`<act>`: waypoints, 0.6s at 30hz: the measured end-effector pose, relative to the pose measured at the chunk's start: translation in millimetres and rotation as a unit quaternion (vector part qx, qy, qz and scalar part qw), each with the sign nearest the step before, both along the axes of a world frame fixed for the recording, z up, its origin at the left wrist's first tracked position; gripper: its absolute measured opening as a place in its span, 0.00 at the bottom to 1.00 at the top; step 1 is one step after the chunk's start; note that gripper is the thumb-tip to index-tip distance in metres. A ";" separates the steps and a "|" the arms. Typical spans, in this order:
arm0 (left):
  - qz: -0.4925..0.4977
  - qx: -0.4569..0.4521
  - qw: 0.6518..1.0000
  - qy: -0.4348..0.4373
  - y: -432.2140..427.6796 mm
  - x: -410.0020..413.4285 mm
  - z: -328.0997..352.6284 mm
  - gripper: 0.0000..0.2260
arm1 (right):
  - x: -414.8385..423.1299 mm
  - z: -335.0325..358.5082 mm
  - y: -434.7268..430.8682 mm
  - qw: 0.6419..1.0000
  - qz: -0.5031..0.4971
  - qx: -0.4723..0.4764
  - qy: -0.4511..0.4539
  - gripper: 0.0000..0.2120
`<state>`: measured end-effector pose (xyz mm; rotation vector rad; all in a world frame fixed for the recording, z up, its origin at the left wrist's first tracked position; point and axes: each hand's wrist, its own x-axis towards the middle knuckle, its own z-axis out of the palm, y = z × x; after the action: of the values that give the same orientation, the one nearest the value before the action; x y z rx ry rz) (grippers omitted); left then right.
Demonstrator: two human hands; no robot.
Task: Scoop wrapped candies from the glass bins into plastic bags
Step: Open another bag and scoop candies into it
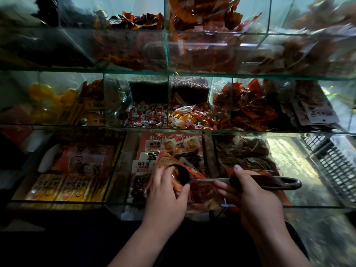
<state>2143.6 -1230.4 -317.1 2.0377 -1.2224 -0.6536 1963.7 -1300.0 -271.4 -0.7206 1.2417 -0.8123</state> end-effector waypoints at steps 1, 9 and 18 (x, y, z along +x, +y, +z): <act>0.001 0.037 0.999 0.000 -4.4 -0.2 -3.8 0.30 | -2.1 2.7 1.8 1.000 -0.010 -0.006 -0.012 0.15; 0.016 0.014 0.999 -0.033 -19.8 -4.2 -17.5 0.29 | -10.8 34.1 20.3 0.994 0.008 -0.063 -0.090 0.14; 0.024 -0.144 0.981 -0.125 -31.9 -2.6 21.2 0.27 | -6.1 76.8 32.8 0.975 0.015 -0.185 -0.126 0.15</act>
<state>2141.0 -1262.2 -295.9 1.9351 -1.3196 -0.1853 1957.6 -1267.2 -194.6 -0.9013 0.8585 -1.0890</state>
